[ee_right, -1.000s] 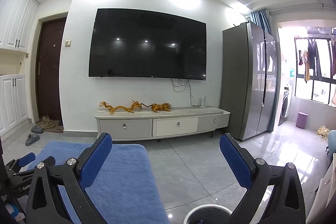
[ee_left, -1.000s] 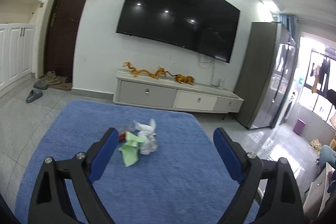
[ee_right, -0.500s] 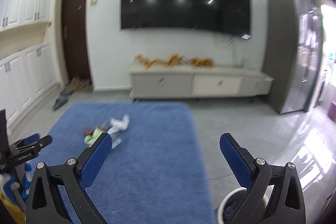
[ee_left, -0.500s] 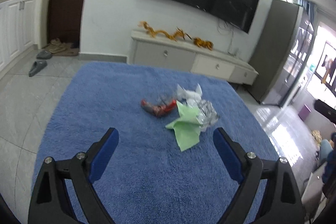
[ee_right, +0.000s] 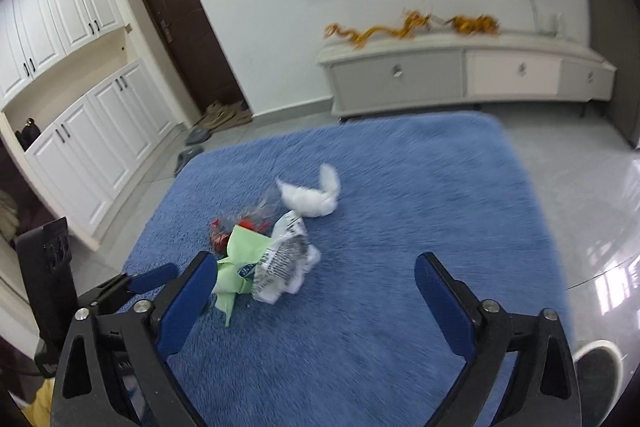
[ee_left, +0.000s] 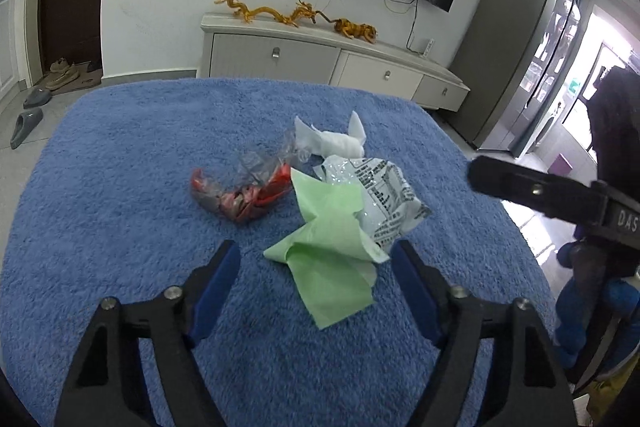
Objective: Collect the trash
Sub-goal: 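Grasp the green cloth with the left tool while the right tool grasps the white printed wrapper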
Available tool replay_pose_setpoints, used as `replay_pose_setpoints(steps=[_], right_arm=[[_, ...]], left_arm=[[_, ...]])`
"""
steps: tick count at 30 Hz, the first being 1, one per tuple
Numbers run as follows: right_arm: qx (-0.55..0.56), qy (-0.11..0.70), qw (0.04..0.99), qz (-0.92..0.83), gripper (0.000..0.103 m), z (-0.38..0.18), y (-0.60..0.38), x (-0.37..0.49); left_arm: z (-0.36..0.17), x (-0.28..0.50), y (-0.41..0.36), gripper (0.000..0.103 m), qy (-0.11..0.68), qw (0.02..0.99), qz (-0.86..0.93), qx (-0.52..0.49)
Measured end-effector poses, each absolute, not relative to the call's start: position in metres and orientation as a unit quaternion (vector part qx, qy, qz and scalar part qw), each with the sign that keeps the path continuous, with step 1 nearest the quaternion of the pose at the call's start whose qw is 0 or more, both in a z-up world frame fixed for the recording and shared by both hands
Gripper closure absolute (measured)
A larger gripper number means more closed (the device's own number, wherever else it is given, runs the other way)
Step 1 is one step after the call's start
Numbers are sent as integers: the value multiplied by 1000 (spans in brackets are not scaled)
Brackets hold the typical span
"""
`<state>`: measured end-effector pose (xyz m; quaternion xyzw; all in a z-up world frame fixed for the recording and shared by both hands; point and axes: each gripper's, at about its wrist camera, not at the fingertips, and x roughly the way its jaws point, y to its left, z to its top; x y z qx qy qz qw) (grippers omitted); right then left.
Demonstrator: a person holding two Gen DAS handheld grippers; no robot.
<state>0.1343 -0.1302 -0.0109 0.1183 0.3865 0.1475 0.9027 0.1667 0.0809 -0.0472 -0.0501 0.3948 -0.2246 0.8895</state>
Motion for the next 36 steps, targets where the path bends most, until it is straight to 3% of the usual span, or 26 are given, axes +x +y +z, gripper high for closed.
replay_pose_setpoints(steps=[2,5,9,11,13,15,16,21,22,23,36], right_arm=[[139,399,891,166,18,-23,-126,146],[157,416,878,180,26,-40,-121,160],[183,437,859,195,45,-60,-121,171],[193,444,850,208,64,-66,-122,173],[199,445,846,215,73,-68,-126,169],[201,440,849,212,75,-64,-133,162],[202,437,851,209,75,-61,-137,158],[202,419,865,189,76,-44,-159,135],[200,415,868,184,76,-41,-164,129],[199,410,872,178,76,-36,-170,120],[247,335,903,109,77,16,-250,10]], left_arm=[[-56,172,79,42,403,886,-223,-52],[-67,177,79,46,415,879,-227,-60],[-69,175,74,48,415,879,-229,-46],[-70,175,72,52,415,879,-231,-42],[-71,175,71,58,415,878,-234,-42],[-70,173,69,65,413,879,-236,-38],[-69,172,67,77,412,878,-242,-36],[-57,154,59,84,405,875,-261,-45],[-53,148,59,99,402,874,-266,-49],[-50,144,58,102,403,873,-271,-52],[10,67,60,102,354,890,-282,-52]])
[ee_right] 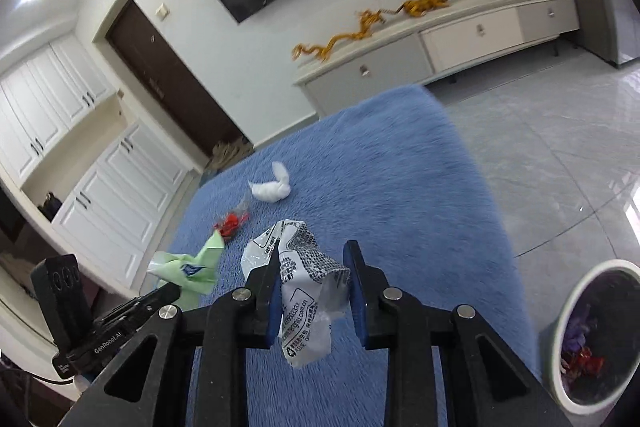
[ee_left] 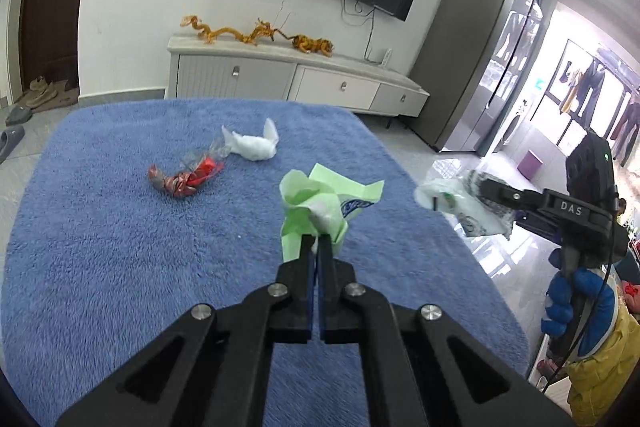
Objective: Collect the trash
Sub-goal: 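Carry the green cloth and white wrapper in both tools over the bin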
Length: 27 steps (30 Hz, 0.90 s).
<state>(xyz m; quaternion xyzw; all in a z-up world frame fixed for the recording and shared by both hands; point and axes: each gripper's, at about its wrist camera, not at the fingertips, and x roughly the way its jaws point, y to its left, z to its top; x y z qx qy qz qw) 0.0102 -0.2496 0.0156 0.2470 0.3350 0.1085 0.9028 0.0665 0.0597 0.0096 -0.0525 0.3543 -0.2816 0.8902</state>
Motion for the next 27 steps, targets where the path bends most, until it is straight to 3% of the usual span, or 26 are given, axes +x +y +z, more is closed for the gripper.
replay_pose_setpoints(steps=[16,27], right_arm=[[302,216,927,57,79,62,-342,-102],[285,190,934,-100,79,44,-432,-162]], left_arm=[[74,0,-23,102,309,888,-340,-5],[63,-15,-186,102,339,838,-420,77]])
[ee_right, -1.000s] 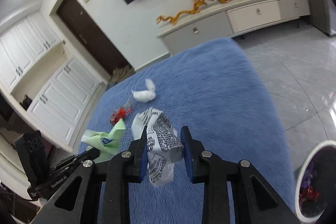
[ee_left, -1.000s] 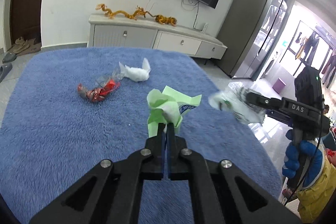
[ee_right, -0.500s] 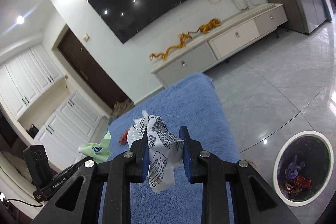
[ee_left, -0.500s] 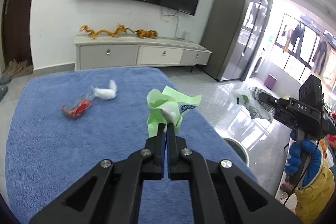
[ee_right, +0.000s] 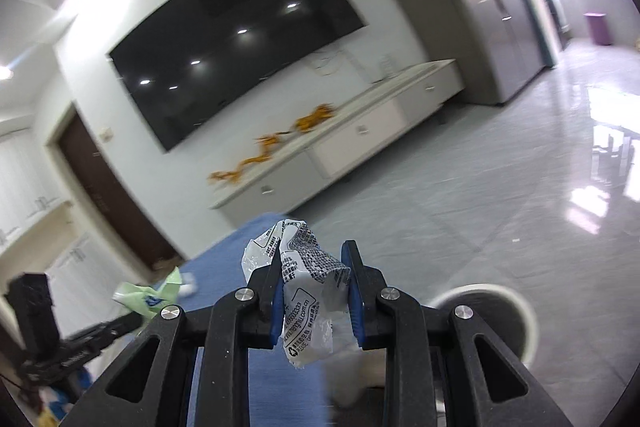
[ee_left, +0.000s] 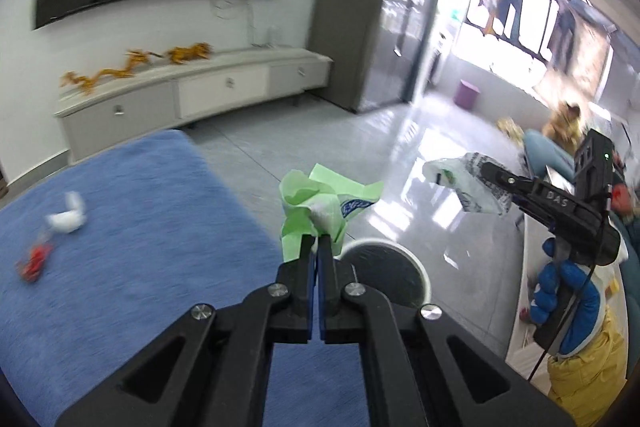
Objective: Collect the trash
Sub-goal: 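Carry the green cloth and white wrapper in both tools over the bin, then open both tools over the white bin to drop the items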
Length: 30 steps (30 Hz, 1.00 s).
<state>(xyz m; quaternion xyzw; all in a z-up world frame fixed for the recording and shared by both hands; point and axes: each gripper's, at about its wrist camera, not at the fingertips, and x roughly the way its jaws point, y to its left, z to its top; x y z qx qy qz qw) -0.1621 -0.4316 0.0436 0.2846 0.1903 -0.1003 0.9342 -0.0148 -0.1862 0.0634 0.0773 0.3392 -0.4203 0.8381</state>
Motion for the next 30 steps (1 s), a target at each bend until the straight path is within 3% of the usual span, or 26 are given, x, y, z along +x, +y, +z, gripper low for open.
replay_pose_setpoints(steps=[9,15,21,22,23,25,30], right_arm=[[345,237,891,-176,79,-39,-501,-168],[363,274,870,-192,79,-81,-524,-158],[385,297,851,-200,71,-110,-537,-151],[389,299,848,-203,63,-114,-539,-151],[390,299,846,-206,57,-116,-541,-152],[390,301,844,-210,55,-117,-542,-155],[391,296,845,-214,55,-110,-542,-159]], left_arm=[[3,-10,-326,102,403,776,-464,142],[-30,0,-377,99,436,746,-482,144],[-57,10,-405,98,473,712,-502,129],[-60,10,-407,91,478,709,-502,128],[-62,11,-407,73,481,708,-502,126],[-64,9,-406,51,479,713,-498,120],[-50,4,-387,51,464,728,-492,110]])
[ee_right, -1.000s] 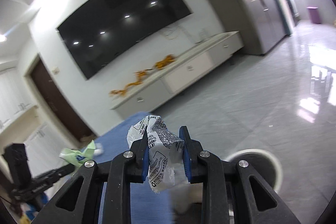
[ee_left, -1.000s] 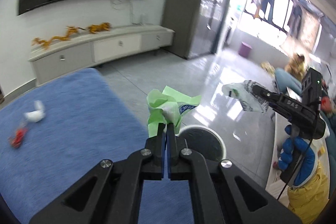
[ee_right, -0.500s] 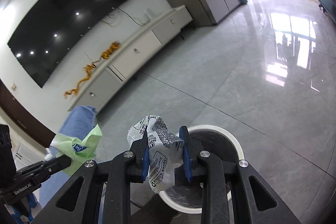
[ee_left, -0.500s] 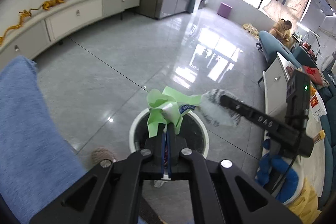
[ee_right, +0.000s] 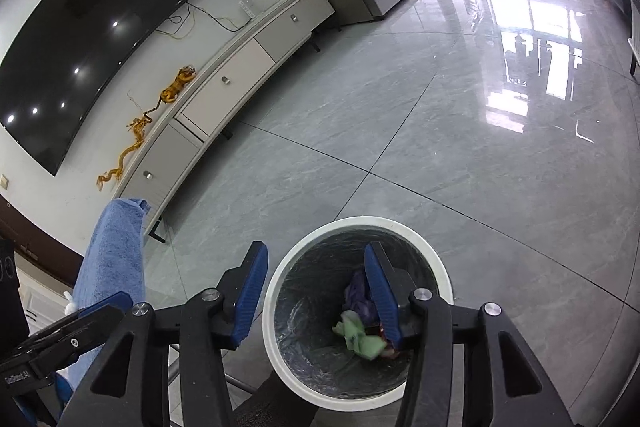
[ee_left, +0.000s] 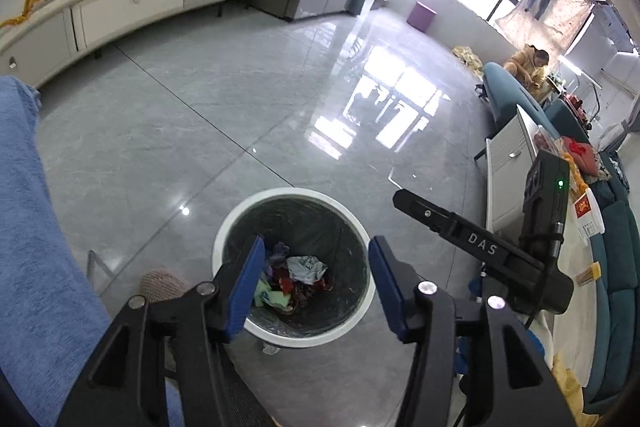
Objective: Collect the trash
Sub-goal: 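Open both tools over the white bin to drop the items, then move both open tools back to the last items on the towel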
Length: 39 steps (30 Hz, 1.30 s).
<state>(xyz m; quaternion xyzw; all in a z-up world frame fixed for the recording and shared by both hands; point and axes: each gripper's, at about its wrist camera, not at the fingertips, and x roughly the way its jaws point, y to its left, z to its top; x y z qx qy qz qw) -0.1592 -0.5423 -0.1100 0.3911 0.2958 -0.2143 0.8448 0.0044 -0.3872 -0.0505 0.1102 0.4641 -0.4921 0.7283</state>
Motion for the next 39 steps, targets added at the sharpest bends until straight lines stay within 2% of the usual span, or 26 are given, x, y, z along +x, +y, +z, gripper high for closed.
replay_pose_setpoints(steps=[7,11,18,23,29,32,39], right_arm=[[363,275,864,-216,55,-73,-525,-165],[339,259,876,-223,44,-45,-510,-172],[299,237,899,-215,44,0,-479,-179],[266,226,914,-207,41,31,-450,-178],[227,215,929,-197,39,64,-416,-176],[206,208,936,-198,33,79,-399,-175],[155,201,950,-183,31,107,-356,-165]], left_arm=[[-7,-19,-352,51,402,779,-467,119],[14,-27,-325,51,373,805,-447,114],[49,-43,-272,51,318,850,-407,107],[71,-51,-229,40,283,877,-379,87],[94,-53,-175,39,249,904,-343,51],[102,-53,-152,38,238,913,-328,33],[110,-51,-88,38,217,935,-282,-9]])
